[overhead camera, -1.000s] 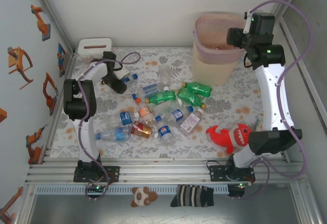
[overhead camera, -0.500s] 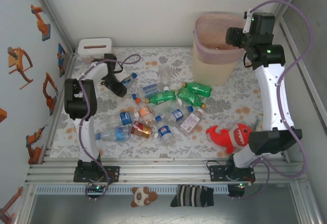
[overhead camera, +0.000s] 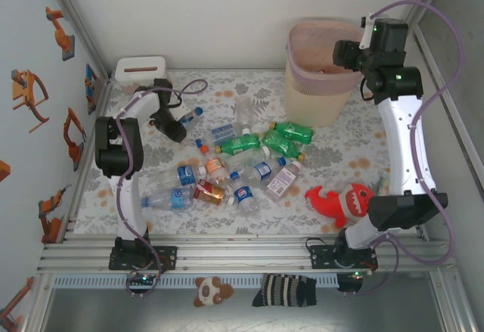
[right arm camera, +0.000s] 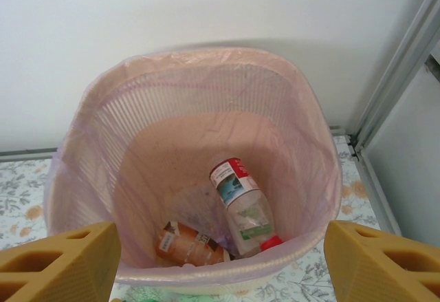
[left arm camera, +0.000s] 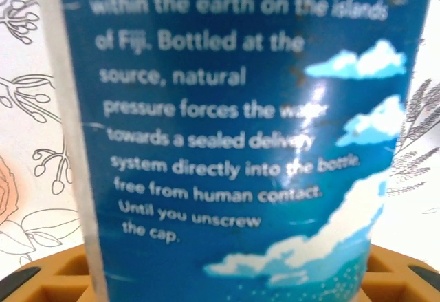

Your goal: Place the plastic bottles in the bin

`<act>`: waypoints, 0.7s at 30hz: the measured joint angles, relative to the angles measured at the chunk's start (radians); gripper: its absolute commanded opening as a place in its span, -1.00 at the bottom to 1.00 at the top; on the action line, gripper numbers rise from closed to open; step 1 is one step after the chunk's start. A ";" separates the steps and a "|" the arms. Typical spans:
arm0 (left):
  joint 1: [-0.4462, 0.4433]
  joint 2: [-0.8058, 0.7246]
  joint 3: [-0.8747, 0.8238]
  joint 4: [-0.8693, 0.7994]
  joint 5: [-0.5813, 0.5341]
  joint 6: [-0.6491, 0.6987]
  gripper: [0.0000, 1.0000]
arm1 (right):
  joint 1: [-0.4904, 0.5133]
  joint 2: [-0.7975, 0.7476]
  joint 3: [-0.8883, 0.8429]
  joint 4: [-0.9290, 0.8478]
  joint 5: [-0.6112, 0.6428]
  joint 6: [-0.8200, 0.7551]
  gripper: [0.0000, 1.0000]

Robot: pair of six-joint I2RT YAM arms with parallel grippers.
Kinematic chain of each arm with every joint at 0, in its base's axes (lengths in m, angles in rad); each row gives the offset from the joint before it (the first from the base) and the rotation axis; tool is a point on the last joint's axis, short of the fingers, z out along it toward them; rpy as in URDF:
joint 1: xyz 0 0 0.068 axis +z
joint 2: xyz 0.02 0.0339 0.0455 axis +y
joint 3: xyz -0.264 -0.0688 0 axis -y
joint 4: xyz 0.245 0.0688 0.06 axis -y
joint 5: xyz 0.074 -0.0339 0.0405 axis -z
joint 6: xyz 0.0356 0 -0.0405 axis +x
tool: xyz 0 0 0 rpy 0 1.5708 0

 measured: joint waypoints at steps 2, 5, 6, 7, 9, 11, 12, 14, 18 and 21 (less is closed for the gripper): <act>0.000 -0.025 0.000 0.007 0.019 -0.009 -0.05 | 0.000 -0.023 -0.022 0.010 -0.019 0.008 0.53; 0.000 -0.084 -0.003 0.028 0.056 -0.026 -0.07 | 0.000 -0.059 -0.060 0.033 -0.061 0.022 0.53; 0.000 -0.112 -0.007 0.039 0.074 -0.034 -0.08 | 0.000 -0.072 -0.076 0.043 -0.079 0.027 0.53; 0.000 -0.140 -0.011 0.048 0.094 -0.042 -0.09 | 0.000 -0.085 -0.091 0.055 -0.101 0.034 0.53; 0.001 -0.195 -0.021 0.071 0.135 -0.058 -0.10 | 0.000 -0.109 -0.127 0.086 -0.149 0.047 0.53; 0.001 -0.251 -0.038 0.098 0.185 -0.078 -0.11 | 0.000 -0.129 -0.166 0.120 -0.204 0.064 0.53; 0.001 -0.279 -0.050 0.114 0.215 -0.088 -0.11 | 0.000 -0.139 -0.188 0.141 -0.238 0.075 0.53; 0.001 -0.332 -0.075 0.148 0.281 -0.113 -0.12 | 0.000 -0.159 -0.237 0.190 -0.306 0.097 0.53; -0.002 -0.442 -0.149 0.245 0.443 -0.177 -0.12 | 0.000 -0.190 -0.331 0.307 -0.452 0.152 0.53; -0.014 -0.524 -0.214 0.354 0.568 -0.242 -0.12 | 0.003 -0.202 -0.382 0.412 -0.564 0.203 0.53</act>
